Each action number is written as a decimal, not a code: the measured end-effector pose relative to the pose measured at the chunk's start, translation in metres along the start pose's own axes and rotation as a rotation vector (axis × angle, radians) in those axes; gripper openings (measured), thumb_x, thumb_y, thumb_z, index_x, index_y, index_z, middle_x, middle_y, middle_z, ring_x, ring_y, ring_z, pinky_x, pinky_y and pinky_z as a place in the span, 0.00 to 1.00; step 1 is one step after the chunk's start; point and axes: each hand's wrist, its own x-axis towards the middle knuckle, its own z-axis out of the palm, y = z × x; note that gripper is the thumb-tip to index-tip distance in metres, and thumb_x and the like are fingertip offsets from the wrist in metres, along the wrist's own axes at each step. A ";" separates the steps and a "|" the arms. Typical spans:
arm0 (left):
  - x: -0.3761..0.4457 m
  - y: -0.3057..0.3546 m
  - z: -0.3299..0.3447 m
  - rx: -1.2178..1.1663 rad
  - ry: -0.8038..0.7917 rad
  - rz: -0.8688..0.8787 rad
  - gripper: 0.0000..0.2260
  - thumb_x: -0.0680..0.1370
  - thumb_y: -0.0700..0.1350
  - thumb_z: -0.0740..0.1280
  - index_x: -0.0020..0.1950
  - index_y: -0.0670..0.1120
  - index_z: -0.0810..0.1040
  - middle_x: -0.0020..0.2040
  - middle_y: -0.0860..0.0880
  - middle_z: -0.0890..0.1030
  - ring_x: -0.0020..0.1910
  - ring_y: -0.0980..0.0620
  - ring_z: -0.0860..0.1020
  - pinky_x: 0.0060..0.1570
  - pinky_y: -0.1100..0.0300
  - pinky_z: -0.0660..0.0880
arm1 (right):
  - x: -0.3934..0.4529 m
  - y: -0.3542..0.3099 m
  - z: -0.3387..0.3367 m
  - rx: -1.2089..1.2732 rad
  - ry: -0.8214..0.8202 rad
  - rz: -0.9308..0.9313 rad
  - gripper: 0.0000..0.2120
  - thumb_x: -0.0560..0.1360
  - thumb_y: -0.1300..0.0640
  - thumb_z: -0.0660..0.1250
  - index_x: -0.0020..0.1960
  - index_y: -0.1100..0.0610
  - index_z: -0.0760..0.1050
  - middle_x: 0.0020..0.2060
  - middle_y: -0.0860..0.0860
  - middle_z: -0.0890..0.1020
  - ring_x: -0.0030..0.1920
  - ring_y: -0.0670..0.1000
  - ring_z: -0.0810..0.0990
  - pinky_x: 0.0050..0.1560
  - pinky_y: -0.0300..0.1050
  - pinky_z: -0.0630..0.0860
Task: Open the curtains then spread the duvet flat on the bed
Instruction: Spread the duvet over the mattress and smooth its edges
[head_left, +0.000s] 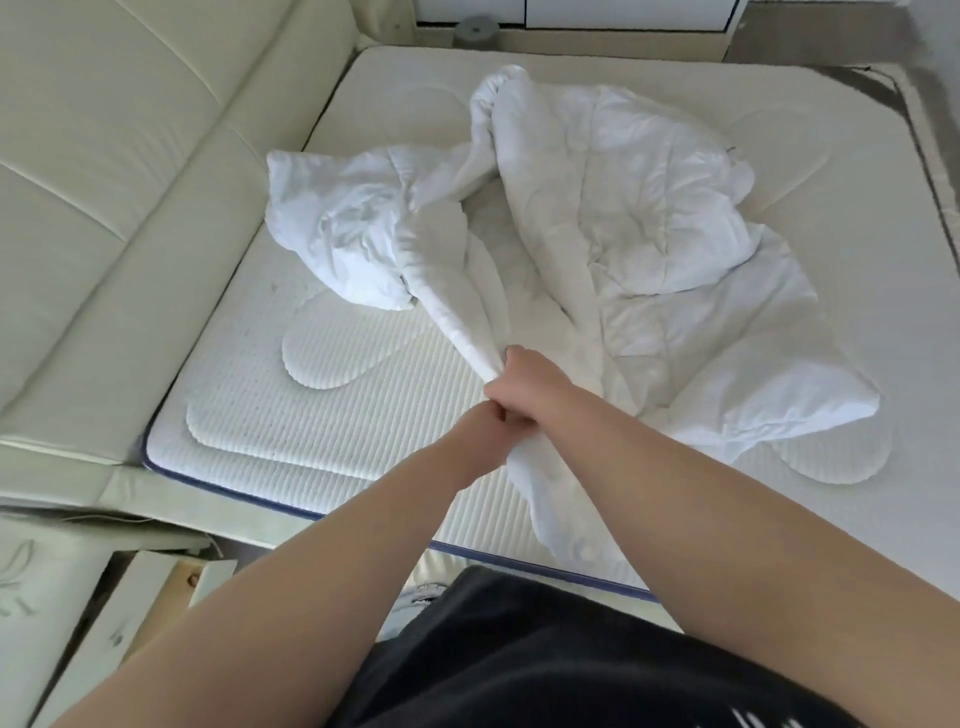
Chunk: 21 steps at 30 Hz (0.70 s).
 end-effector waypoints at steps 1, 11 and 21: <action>-0.004 -0.007 -0.012 -0.015 -0.047 -0.001 0.15 0.79 0.51 0.67 0.63 0.46 0.78 0.52 0.52 0.82 0.54 0.51 0.79 0.56 0.54 0.77 | 0.005 -0.009 0.006 -0.076 0.025 -0.004 0.08 0.72 0.58 0.65 0.51 0.56 0.71 0.46 0.52 0.80 0.48 0.56 0.79 0.41 0.46 0.71; 0.054 -0.071 -0.158 -0.683 0.008 -0.343 0.26 0.75 0.60 0.71 0.65 0.46 0.73 0.60 0.45 0.78 0.57 0.41 0.80 0.59 0.45 0.76 | -0.003 -0.031 0.067 -0.404 -0.133 -0.284 0.18 0.79 0.65 0.57 0.64 0.52 0.73 0.54 0.52 0.79 0.56 0.58 0.78 0.54 0.52 0.75; 0.143 -0.079 -0.193 -0.560 0.080 -0.421 0.15 0.76 0.38 0.69 0.63 0.42 0.76 0.51 0.44 0.82 0.49 0.45 0.82 0.39 0.53 0.80 | -0.054 -0.016 0.098 -0.596 -0.124 -0.162 0.18 0.73 0.70 0.57 0.53 0.49 0.67 0.43 0.48 0.67 0.43 0.53 0.70 0.39 0.48 0.65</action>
